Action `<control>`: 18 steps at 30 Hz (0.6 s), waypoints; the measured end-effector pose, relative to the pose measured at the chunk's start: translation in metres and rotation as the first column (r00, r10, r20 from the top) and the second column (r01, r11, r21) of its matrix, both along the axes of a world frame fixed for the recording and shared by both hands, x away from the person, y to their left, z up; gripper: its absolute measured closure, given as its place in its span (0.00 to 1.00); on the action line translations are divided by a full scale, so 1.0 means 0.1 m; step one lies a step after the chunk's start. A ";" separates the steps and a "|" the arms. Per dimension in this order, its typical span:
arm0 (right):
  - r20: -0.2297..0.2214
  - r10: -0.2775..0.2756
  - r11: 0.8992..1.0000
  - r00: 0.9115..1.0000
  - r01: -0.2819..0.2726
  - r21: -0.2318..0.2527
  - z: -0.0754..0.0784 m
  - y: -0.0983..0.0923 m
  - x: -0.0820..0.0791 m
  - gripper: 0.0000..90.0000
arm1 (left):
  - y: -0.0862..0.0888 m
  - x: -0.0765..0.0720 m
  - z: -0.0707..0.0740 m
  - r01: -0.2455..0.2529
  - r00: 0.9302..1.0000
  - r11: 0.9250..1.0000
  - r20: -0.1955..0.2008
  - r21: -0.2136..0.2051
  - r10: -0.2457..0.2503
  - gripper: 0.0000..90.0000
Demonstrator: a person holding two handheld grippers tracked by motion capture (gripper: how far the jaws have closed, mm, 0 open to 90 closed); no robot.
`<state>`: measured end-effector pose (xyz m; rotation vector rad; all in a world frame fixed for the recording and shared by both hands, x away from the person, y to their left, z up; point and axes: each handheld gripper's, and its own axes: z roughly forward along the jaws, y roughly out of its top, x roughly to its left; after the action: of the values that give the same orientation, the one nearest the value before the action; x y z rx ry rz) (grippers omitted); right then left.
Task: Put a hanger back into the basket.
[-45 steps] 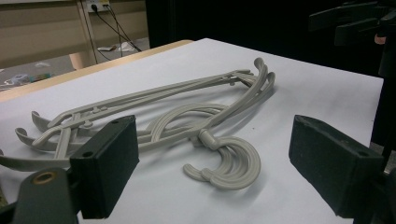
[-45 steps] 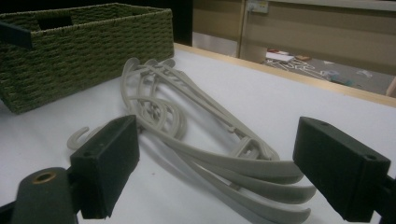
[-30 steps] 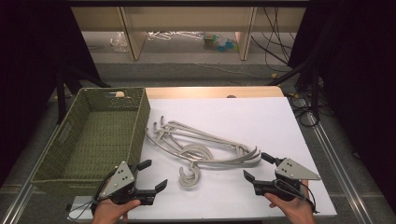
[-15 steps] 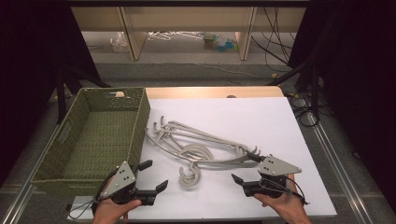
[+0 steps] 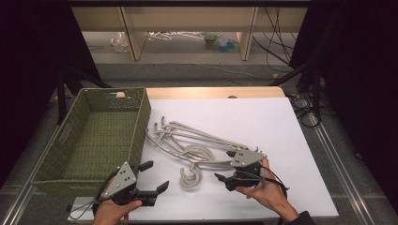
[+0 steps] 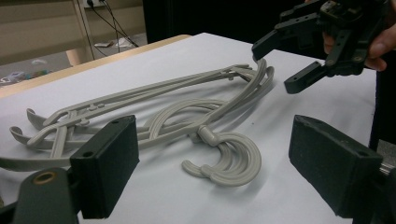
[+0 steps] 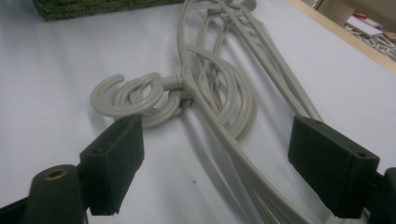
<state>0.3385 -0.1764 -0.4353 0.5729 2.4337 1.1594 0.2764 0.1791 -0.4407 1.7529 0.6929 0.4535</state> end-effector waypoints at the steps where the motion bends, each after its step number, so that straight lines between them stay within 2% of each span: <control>1: -0.007 0.009 1.000 1.000 -0.010 -0.015 -0.01 0.04 0.03 0.23 | 0.00 0.00 0.00 0.000 1.000 1.000 0.000 0.000 0.000 0.18; 8: -0.040 0.050 0.992 0.998 -0.055 -0.117 -0.09 0.21 0.19 0.28 | -0.01 0.00 0.00 0.006 1.000 1.000 -0.004 0.001 -0.006 0.18; 9: -0.040 0.050 0.992 0.998 -0.055 -0.117 -0.09 0.21 0.19 0.28 | -0.01 0.00 0.00 0.006 1.000 1.000 -0.004 0.001 -0.006 0.18; 10: -0.036 0.041 0.989 0.999 -0.046 -0.143 -0.13 0.24 0.22 0.29 | -0.01 0.00 0.00 0.010 1.000 1.000 0.003 0.010 -0.010 0.18; 11: -0.034 0.044 0.987 0.998 -0.048 -0.151 -0.13 0.25 0.23 0.29 | -0.02 0.00 0.00 0.009 1.000 1.000 -0.004 -0.008 -0.009 0.18; 12: -0.034 0.044 0.987 0.998 -0.048 -0.151 -0.13 0.25 0.23 0.29 | -0.02 0.00 0.00 0.009 1.000 1.000 -0.004 -0.008 -0.009 0.18; 13: -0.025 0.044 0.983 0.999 -0.048 -0.179 -0.15 0.28 0.26 0.32 | -0.02 0.00 0.00 0.014 1.000 1.000 0.003 0.001 -0.014 0.18; 15: -0.023 0.051 0.978 0.998 -0.054 -0.199 -0.16 0.31 0.29 0.35 | -0.02 0.00 0.00 0.014 1.000 1.000 0.003 0.001 -0.014 0.18; 18: -0.041 0.061 0.969 0.997 -0.069 -0.236 -0.19 0.36 0.33 0.41 | -0.02 0.00 -0.01 0.012 1.000 1.000 -0.005 -0.006 -0.012 0.18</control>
<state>0.3715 -0.1406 -0.4539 0.4450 2.5883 0.8697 0.2762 0.1769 -0.4412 1.7524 0.6858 0.4384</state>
